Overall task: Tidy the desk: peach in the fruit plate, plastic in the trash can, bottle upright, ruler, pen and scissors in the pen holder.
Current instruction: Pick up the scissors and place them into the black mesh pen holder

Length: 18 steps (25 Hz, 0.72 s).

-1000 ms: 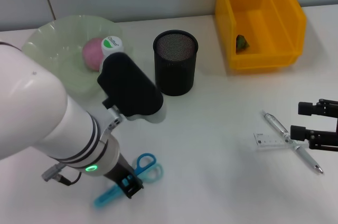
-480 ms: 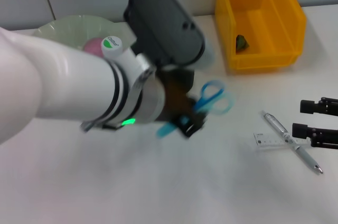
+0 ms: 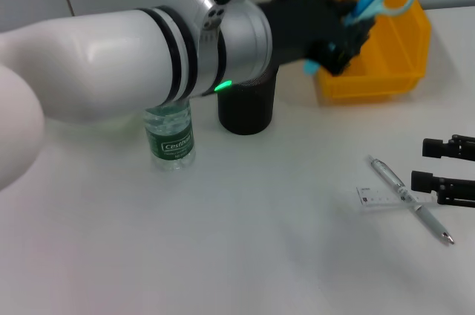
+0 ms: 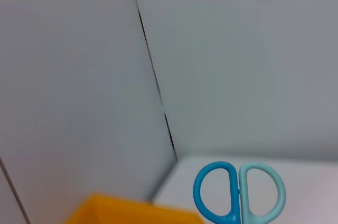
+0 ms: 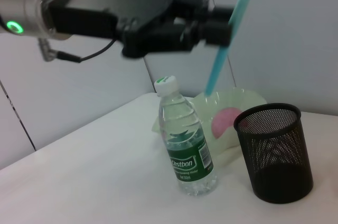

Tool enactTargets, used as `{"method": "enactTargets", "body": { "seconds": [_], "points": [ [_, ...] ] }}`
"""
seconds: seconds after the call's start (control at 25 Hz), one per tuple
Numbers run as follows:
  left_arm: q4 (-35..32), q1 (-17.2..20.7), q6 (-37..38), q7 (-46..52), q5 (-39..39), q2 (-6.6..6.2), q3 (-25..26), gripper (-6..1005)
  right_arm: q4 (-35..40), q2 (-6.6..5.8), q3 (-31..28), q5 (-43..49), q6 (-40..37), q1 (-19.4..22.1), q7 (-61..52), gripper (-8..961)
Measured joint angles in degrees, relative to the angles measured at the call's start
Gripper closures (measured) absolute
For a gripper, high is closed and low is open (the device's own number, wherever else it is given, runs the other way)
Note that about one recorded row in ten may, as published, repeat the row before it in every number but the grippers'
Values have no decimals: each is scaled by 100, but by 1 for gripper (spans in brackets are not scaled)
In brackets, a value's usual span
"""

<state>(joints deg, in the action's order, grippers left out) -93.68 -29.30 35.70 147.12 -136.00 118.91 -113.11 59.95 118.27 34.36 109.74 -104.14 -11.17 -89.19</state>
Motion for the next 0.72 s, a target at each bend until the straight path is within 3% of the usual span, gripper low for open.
{"method": "enactTargets", "body": {
  "seconds": [0.04, 0.08, 0.12, 0.24, 0.28, 0.32, 0.48, 0.56, 0.6, 0.72],
  "points": [
    [126, -2, -244, -169, 142, -1, -54, 741, 1, 0, 0, 0, 0, -6, 0, 215],
    [522, -33, -1020, -621, 530, 11, -266, 740, 6, 0, 0, 0, 0, -13, -1, 215],
    [522, -33, -1020, -621, 530, 11, -266, 739, 6, 0, 0, 0, 0, -13, -1, 215],
    [953, -98, -1941, -957, 776, 16, -565, 735, 8, 2, 0, 0, 0, -31, -1, 215],
    [1291, -141, -2651, -1040, 827, 21, -797, 734, 9, 2, 0, 2, 0, -36, -1, 215],
    [1291, -141, -2651, -1040, 827, 21, -797, 733, 9, 3, 0, 7, 0, -42, -1, 215],
    [1967, -250, -4099, -979, 837, 24, -1300, 728, 9, 10, 0, 19, 0, -52, -2, 215],
    [2100, -279, -4380, -949, 828, 27, -1411, 726, 9, 11, 0, 21, 0, -56, -1, 215],
    [2463, -363, -5107, -764, 794, 28, -1738, 724, 9, 11, 1, 22, 0, -59, -2, 215],
    [2689, -419, -5448, -645, 784, 28, -1906, 721, 7, 12, 0, 25, 0, -63, -1, 215]
  ]
}}
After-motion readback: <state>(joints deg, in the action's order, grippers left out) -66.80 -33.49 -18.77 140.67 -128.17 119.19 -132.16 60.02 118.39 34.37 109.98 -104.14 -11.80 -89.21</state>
